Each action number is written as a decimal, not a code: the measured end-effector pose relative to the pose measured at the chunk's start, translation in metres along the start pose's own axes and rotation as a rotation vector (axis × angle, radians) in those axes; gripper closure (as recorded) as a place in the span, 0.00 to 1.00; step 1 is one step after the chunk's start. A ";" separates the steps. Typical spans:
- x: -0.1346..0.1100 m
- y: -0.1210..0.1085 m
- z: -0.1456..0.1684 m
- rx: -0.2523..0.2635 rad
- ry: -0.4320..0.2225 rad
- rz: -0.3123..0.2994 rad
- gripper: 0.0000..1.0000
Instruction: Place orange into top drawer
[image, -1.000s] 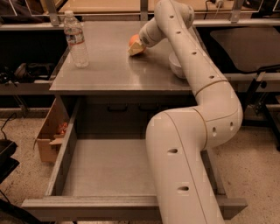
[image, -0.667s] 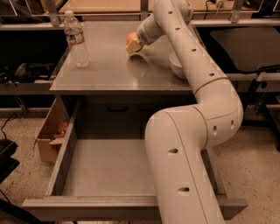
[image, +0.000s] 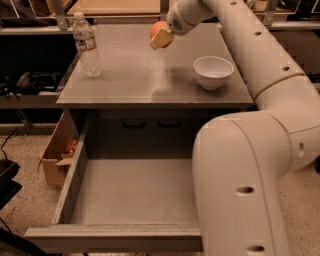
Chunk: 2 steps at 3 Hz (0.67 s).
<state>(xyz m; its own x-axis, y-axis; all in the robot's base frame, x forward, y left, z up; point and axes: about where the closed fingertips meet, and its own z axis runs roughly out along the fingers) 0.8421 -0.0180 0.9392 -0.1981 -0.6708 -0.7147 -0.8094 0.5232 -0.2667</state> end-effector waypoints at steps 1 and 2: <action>0.008 0.015 -0.078 0.018 0.044 -0.005 1.00; 0.018 0.047 -0.167 0.032 0.046 -0.013 1.00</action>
Offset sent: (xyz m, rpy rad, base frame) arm -0.2919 -0.1110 0.0158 -0.1580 0.1874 0.0084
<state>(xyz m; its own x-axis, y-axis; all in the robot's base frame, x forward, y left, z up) 0.7085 -0.0932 1.0217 -0.2129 -0.7007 -0.6809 -0.7943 0.5300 -0.2970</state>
